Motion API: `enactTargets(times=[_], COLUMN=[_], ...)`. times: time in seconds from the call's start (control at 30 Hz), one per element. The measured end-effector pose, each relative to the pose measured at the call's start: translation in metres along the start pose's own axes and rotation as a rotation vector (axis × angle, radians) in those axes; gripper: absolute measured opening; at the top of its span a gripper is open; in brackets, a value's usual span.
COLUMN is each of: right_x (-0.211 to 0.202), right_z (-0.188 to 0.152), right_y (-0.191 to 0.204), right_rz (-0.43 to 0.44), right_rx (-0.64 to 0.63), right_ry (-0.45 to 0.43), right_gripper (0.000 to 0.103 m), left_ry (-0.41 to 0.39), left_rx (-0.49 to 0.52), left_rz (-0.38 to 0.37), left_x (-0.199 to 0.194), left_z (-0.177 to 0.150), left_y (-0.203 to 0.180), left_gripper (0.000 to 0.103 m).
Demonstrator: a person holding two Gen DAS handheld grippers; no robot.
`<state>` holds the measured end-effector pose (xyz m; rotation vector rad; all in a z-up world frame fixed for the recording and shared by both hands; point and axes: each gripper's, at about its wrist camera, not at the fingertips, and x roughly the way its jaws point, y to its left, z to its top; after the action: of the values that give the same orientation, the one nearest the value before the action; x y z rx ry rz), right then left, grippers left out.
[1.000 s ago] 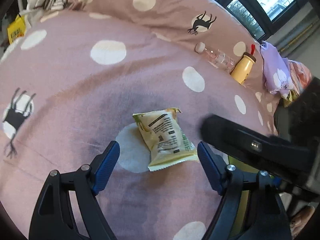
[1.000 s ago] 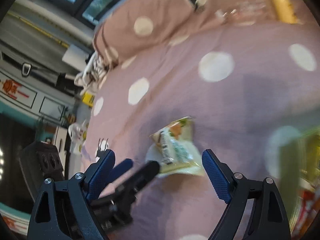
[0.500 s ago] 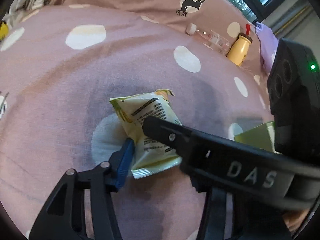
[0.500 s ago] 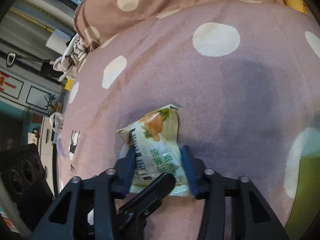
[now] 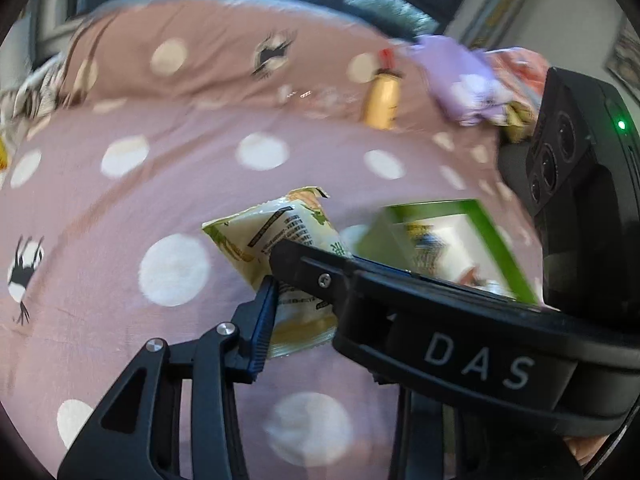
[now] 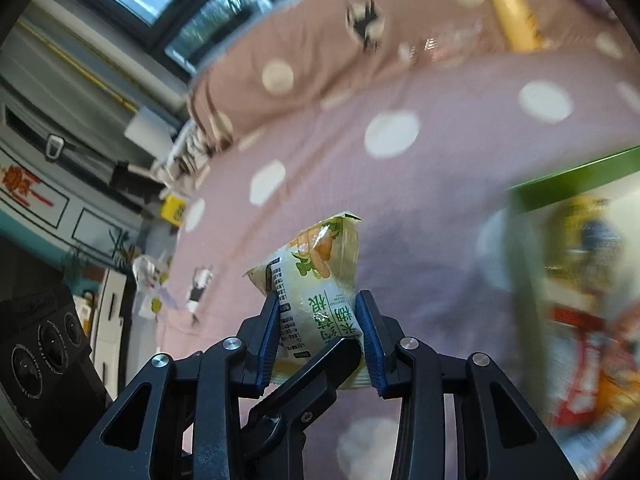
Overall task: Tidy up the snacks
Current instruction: 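Carry the green-and-white packet into the box, lower it, open the right gripper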
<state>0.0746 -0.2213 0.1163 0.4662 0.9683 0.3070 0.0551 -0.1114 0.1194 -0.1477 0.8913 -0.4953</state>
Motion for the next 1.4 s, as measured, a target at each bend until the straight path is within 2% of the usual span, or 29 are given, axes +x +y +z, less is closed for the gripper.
enactTargets(times=[0.07, 0.1, 0.13, 0.17, 0.33, 0.67, 0.97, 1.2, 1.4], right_x=[-0.027, -0.027, -0.049, -0.049, -0.108, -0.147, -0.147, -0.131, -0.124], right_z=[-0.003, -0.003, -0.006, -0.006, -0.023, -0.045, -0.047, -0.047, -0.05], right_y=[0.0, 0.0, 0.001, 0.001, -0.017, -0.072, -0.113, -0.148, -0.164], right_rz=[-0.005, -0.005, -0.012, -0.012, -0.041, -0.064, -0.073, -0.066, -0.049], right_rx=[-0.006, -0.006, -0.006, -0.006, 0.016, 0.131, 0.218, 0.3, 0.338], right_ry=[-0.054, -0.054, -0.1, -0.1, -0.219, -0.331, -0.351, -0.306, -0.274], right_gripper=[0.041, 0.041, 0.041, 0.041, 0.041, 0.041, 0.041, 0.041, 0.041], left_ry=[-0.025, -0.036, -0.044, -0.055, -0.064, -0.033, 0.017, 0.071, 0.083], left_rx=[0.031, 0.05, 0.064, 0.088, 0.161, 0.301, 0.341, 0.325, 0.316], left_rz=[-0.021, -0.034, -0.042, -0.054, -0.101, -0.161, -0.191, -0.205, -0.193], left_x=[-0.012, -0.017, -0.021, -0.025, -0.033, -0.009, 0.027, 0.055, 0.066], left_z=[0.0, 0.0, -0.001, 0.0, -0.007, -0.021, -0.024, -0.026, -0.031], left_y=[-0.019, -0.03, -0.038, -0.051, -0.089, -0.15, -0.173, -0.175, -0.179], left_gripper=[0.036, 0.036, 0.035, 0.032, 0.03, 0.029, 0.029, 0.029, 0.029])
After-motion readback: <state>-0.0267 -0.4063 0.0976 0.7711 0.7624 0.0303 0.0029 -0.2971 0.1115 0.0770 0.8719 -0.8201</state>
